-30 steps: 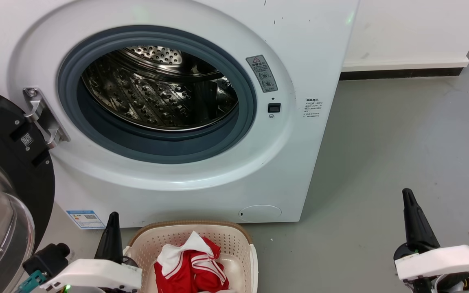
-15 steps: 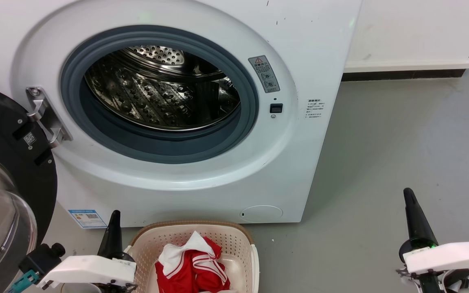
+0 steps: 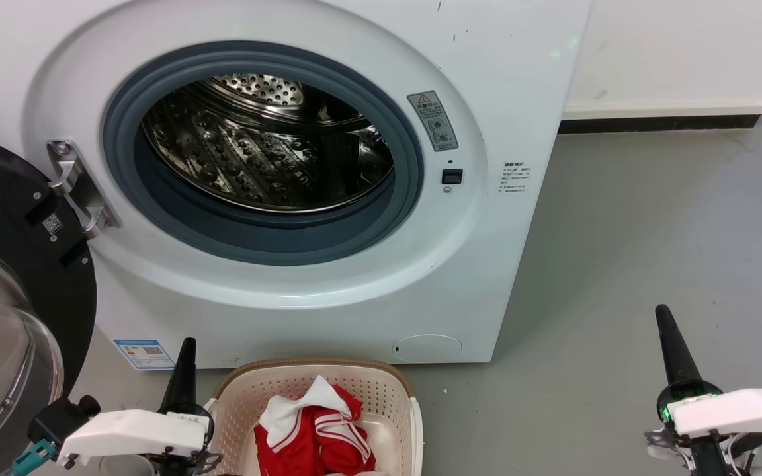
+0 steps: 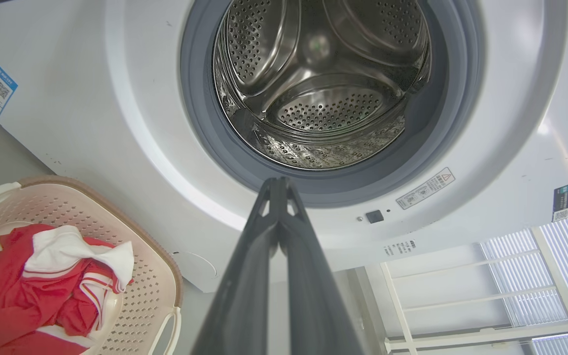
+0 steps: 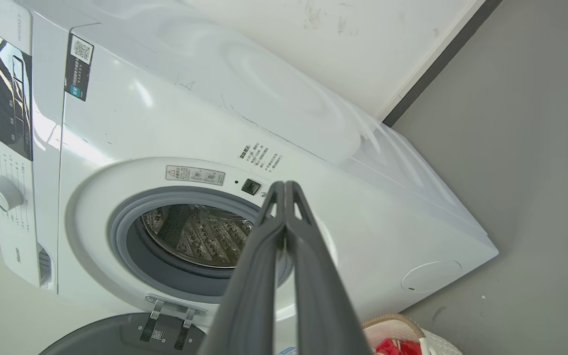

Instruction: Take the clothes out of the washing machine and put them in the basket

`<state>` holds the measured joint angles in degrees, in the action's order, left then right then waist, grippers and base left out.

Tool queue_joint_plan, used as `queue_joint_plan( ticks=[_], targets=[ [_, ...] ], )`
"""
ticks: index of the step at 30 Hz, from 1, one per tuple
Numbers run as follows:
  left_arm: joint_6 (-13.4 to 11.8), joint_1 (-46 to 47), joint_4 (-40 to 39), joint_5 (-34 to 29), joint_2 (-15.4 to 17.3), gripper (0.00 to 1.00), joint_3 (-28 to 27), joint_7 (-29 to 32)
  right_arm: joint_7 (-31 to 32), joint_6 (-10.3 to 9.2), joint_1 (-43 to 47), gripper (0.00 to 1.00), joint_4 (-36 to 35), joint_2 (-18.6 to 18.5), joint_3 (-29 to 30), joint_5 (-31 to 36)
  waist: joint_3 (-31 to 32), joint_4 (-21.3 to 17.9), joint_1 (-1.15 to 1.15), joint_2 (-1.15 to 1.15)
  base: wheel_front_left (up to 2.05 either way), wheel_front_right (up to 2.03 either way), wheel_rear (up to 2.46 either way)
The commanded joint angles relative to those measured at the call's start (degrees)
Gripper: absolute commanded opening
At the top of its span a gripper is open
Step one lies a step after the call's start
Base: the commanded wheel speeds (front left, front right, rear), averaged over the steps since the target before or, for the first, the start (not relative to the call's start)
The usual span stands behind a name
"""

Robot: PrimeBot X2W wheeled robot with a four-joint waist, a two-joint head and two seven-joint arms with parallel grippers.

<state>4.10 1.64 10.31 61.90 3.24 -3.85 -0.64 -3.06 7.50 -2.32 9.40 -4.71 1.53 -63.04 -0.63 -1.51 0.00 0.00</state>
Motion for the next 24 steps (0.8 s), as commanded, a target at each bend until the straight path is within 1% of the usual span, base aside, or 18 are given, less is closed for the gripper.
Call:
queue_joint_plan(
  ticks=[1, 22, 24],
  targets=[
    [0.60, 1.56, -0.22, 1.82, 0.06, 0.00, -0.27, 0.42, 0.40, 0.00, -1.61, 0.00, -0.07, -0.36, 0.28, -2.07, 0.02, 0.05, 0.00, 0.00, 0.00, 0.00, 0.00],
    [1.85, 2.90, 1.50, 13.87, -0.12, 0.00, -1.39, 3.36, 3.46, -0.01, -2.72, 0.00, 1.87, -0.24, 1.20, -14.46, 0.17, 0.57, 0.00, 0.00, 0.00, 0.00, 0.00],
    [2.05, 3.24, 1.75, 15.97, -0.16, 0.00, -1.53, 3.83, 4.03, -0.01, -2.99, 0.00, 2.23, -0.19, 1.38, -16.58, 0.20, 0.68, 0.00, 0.00, 0.00, 0.00, 0.00]
  ],
)
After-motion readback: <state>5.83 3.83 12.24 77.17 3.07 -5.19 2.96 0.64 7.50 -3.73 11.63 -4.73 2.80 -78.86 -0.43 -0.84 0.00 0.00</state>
